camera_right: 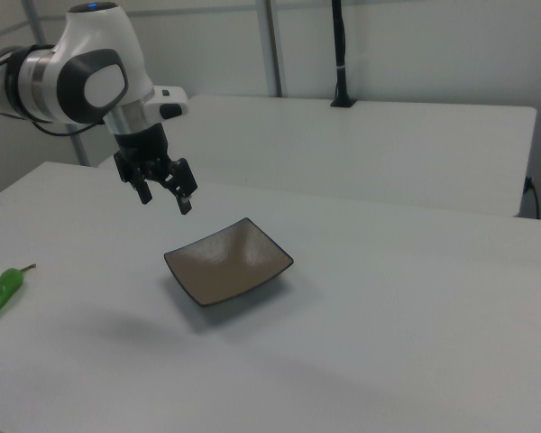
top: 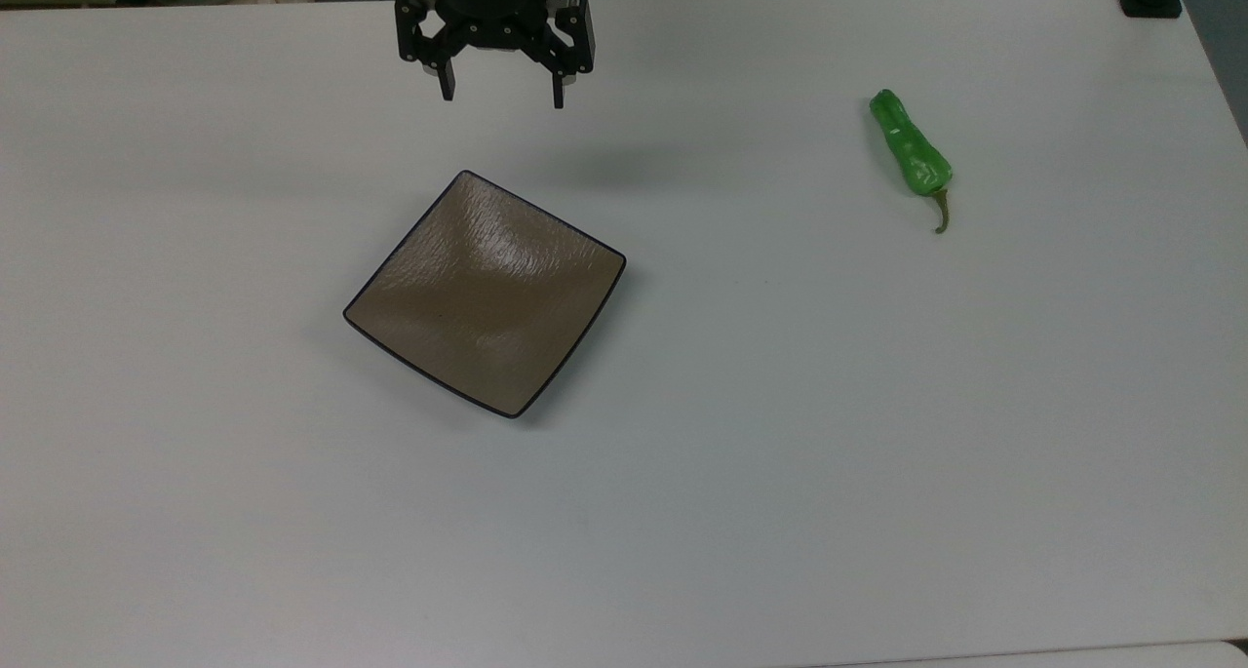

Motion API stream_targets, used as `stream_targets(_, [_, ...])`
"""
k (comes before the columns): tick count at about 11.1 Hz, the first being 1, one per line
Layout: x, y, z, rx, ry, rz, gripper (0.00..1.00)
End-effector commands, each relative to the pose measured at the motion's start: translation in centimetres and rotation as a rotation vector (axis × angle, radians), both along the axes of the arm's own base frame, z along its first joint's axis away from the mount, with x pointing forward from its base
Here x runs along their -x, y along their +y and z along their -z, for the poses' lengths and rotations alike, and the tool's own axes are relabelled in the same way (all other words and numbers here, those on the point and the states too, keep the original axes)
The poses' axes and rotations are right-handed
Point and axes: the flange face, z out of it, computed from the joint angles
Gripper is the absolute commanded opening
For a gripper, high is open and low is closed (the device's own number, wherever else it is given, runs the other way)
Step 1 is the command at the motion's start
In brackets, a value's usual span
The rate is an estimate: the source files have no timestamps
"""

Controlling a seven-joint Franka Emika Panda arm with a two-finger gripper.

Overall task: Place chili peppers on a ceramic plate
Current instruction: 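Move the open gripper over to the green chili pepper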

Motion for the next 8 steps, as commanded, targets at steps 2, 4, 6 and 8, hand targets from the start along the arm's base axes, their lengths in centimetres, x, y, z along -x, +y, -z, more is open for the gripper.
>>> stream_targets(2, [1.39, 0.53, 0.44, -0.017, 0.025, -0.015, 1.00])
stream_targets(4, [1.42, 0.44, 0.59, -0.017, 0.028, -0.014, 1.00])
stream_targets(6, [1.49, 0.52, 0.82, -0.016, 0.033, -0.015, 1.00])
stream_targets(8, [1.49, 0.70, 0.98, -0.016, 0.036, -0.018, 1.00])
